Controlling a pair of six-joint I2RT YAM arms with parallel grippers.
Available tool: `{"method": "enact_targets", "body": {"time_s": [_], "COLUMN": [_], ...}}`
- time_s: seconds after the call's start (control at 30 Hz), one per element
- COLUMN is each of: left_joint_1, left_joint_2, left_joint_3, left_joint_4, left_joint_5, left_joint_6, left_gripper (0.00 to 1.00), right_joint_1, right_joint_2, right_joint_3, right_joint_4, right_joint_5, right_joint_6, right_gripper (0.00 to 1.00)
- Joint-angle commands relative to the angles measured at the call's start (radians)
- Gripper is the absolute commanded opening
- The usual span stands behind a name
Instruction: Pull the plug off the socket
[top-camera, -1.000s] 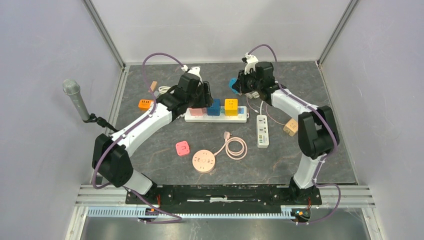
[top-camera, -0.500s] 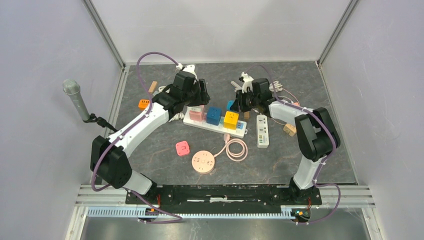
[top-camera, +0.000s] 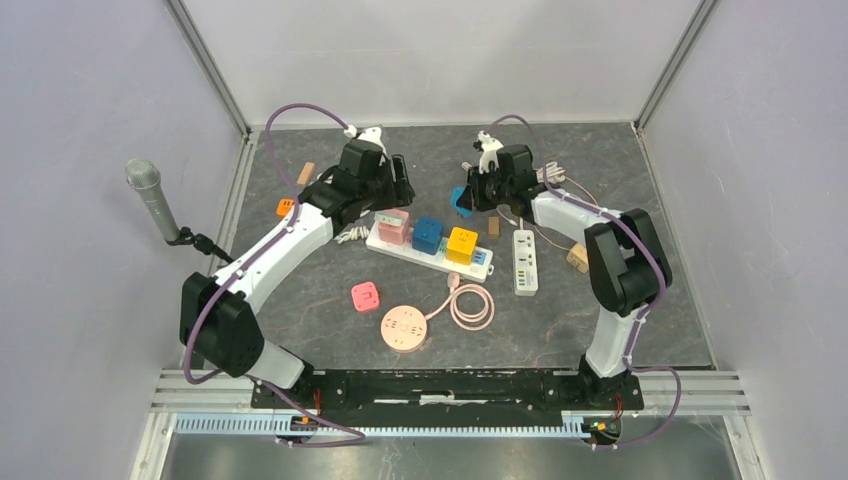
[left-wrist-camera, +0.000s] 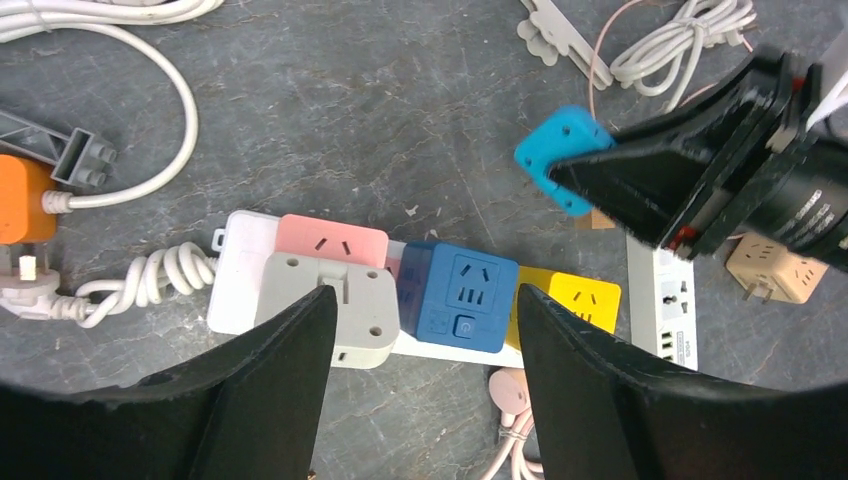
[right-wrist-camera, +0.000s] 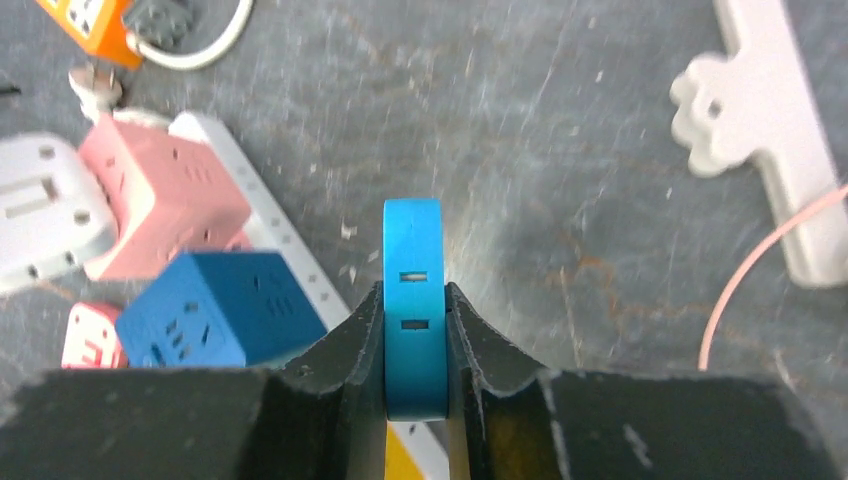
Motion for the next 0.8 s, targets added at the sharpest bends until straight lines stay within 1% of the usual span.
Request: {"method": "enact_targets", "body": {"time_s": [0.0,0.13,0.17,0.2,0.3,0.33,0.4,0.47,0.53,0.57,0.63,0.73,0.77], "left_joint_1": [0.028,0.054,0.062,0.068,0.081,0.081,0.084,0.09,0.099,0.104,0.117,0.142,0.149], "left_joint_2": [-0.054,-0.078,-0.085,-0.09,-0.103,-0.107,-0.11,-0.109,-0.105,-0.105,-0.101,-0.095,-0.094], "left_joint_3": [0.009,-0.008,-0.013,-0.017,-0.02,-0.018,-0.014,-0.009,0.0,0.001,0.002,-0.001,-0.004], "left_joint_4": [-0.01,-0.019,-0.021,-0.022,-0.02,-0.02,-0.018,-0.022,-0.026,-0.026,-0.023,-0.01,-0.004], "left_joint_5": [0.001,0.003,0.003,0.002,0.015,0.012,0.002,-0.005,-0.007,-0.007,-0.003,0.028,0.049], "left_joint_6": [0.0,-0.008,-0.01,-0.012,-0.002,0.008,0.023,0.032,0.035,0.035,0.031,0.02,0.017], "left_gripper": [0.74,0.77,0.79,0.83,0.97,1.0,1.0,1.0,1.0,1.0,1.0,1.0,1.0], "right_joint_1": [-0.025,-0.034,-0.039,-0.041,-0.054,-0.059,-0.072,-0.087,-0.096,-0.098,-0.098,-0.098,-0.098], "right_joint_2": [0.102,0.167,0.179,0.189,0.214,0.218,0.217,0.209,0.19,0.175,0.136,0.067,0.047], "right_joint_3": [0.13,0.156,0.154,0.155,0.161,0.161,0.157,0.151,0.142,0.138,0.13,0.104,0.095], "right_joint_4": [0.037,0.117,0.144,0.169,0.196,0.197,0.192,0.181,0.179,0.177,0.175,0.186,0.184], "right_joint_5": [0.023,-0.04,-0.055,-0.065,-0.065,-0.052,-0.012,0.036,0.057,0.074,0.107,0.123,0.125], "right_joint_6": [0.032,0.069,0.081,0.091,0.113,0.117,0.118,0.112,0.086,0.068,0.012,-0.061,-0.083], "right_gripper": [0.16,0.25,0.29,0.32,0.36,0.37,0.44,0.54,0.68,0.74,0.88,0.98,0.98]}}
